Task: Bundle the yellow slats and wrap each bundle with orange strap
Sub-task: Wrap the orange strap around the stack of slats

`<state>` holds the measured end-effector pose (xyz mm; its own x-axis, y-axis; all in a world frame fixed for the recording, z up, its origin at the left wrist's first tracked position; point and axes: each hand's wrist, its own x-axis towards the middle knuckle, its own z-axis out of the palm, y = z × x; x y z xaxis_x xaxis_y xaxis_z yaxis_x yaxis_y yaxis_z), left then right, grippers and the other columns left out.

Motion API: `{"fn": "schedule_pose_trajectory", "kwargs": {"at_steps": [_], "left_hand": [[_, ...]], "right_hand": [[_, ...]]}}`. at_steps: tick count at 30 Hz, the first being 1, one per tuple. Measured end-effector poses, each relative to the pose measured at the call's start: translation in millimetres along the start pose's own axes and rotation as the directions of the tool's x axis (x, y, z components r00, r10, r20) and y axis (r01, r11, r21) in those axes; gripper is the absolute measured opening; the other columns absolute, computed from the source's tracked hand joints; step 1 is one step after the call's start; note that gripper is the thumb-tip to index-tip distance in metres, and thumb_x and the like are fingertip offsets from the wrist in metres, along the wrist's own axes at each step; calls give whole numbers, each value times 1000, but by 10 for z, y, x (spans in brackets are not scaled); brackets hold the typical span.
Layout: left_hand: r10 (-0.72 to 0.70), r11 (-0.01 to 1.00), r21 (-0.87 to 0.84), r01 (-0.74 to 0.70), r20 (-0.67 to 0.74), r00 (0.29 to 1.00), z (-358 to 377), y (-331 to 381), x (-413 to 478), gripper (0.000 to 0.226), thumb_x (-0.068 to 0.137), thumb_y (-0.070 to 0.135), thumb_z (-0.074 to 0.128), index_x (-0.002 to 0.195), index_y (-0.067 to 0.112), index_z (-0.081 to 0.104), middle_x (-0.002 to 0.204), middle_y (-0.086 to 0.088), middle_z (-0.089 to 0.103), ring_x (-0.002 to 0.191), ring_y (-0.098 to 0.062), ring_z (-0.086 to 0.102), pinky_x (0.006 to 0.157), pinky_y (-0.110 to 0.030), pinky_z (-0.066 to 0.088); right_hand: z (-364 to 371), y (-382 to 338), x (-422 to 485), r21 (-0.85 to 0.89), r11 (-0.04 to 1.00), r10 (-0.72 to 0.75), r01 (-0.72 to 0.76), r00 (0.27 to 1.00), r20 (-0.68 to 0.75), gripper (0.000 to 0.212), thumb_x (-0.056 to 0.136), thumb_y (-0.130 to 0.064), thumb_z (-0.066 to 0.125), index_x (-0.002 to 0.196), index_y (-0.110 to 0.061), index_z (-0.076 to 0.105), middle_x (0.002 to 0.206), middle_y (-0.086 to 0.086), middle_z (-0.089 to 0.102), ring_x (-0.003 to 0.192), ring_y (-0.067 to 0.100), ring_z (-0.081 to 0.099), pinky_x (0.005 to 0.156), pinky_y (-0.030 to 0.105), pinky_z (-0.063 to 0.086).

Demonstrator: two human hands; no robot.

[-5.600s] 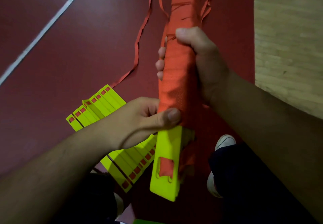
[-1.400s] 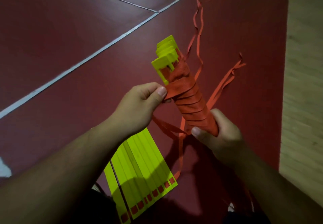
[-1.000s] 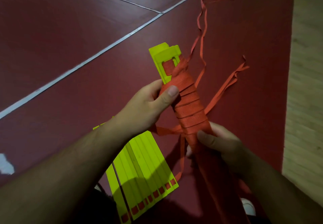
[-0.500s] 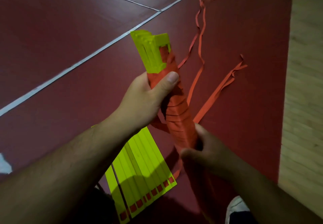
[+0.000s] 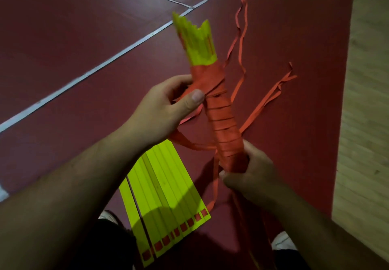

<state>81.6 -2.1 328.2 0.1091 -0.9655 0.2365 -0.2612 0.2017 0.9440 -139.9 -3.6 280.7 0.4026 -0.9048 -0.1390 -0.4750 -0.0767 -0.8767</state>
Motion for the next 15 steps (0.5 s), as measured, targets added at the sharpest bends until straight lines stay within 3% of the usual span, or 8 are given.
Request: {"fn": "schedule_pose_trajectory", "kwargs": {"at_steps": [3, 6, 7, 9, 11, 13, 15], "left_hand": [[-39, 994, -101, 43, 46, 998, 41, -13, -11, 26, 97, 14, 55, 119, 2, 60, 87, 16, 67, 62, 15, 56, 60, -2, 40], [-130, 976, -169, 135, 38, 991, 80, 2, -33, 14, 103, 16, 49, 102, 11, 62, 63, 16, 60, 45, 8, 48, 47, -7, 36], [-155, 966, -199, 164, 59, 986, 84, -12, -49, 19, 103, 28, 50, 94, 19, 63, 57, 15, 54, 43, 3, 43, 44, -14, 32], [-229, 934, -255, 252, 117, 966, 88, -64, -69, 37, 88, 56, 54, 86, 21, 65, 62, -9, 42, 48, -13, 32, 49, -28, 20], [-290, 887, -326, 326, 154, 944, 120, -74, -94, 66, 79, 66, 56, 98, 3, 59, 77, -18, 41, 53, -21, 29, 52, -35, 18], [-301, 875, -348, 337, 154, 941, 172, -46, -98, 86, 80, 69, 61, 105, -12, 48, 79, -35, 40, 56, -39, 33, 53, -42, 35], [-295, 893, -326, 309, 93, 951, 233, 17, -91, 92, 80, 72, 61, 103, -16, 47, 82, -47, 44, 60, -56, 40, 55, -64, 38]], "right_hand": [[-34, -26, -27, 234, 972, -15, -10, 995, 101, 61, 45, -25, 77, 103, -34, 58, 89, 9, 74, 79, 34, 70, 76, 52, 57], [-33, -87, -46, 467, 877, -38, -115, 951, 306, 62, 48, -2, 72, 108, -8, 55, 89, 19, 72, 70, 36, 69, 63, 44, 57], [-38, -103, -53, 516, 841, -48, -163, 927, 371, 61, 48, 1, 68, 107, -2, 55, 90, 22, 71, 70, 36, 69, 61, 42, 56], [-55, -115, -76, 571, 779, -54, -259, 880, 472, 63, 46, -4, 66, 107, 5, 56, 94, 27, 69, 78, 43, 67, 67, 54, 56], [-78, -93, -78, 580, 730, -27, -361, 833, 552, 75, 44, -7, 63, 116, 10, 54, 95, 28, 65, 84, 47, 61, 73, 66, 49], [-94, -101, -78, 598, 691, -38, -406, 806, 591, 84, 44, -6, 62, 123, 15, 46, 94, 27, 63, 82, 42, 63, 70, 57, 55], [-103, -96, -54, 638, 638, -61, -431, 798, 600, 79, 45, -5, 64, 119, 17, 47, 94, 28, 64, 79, 39, 66, 69, 50, 57]]}}
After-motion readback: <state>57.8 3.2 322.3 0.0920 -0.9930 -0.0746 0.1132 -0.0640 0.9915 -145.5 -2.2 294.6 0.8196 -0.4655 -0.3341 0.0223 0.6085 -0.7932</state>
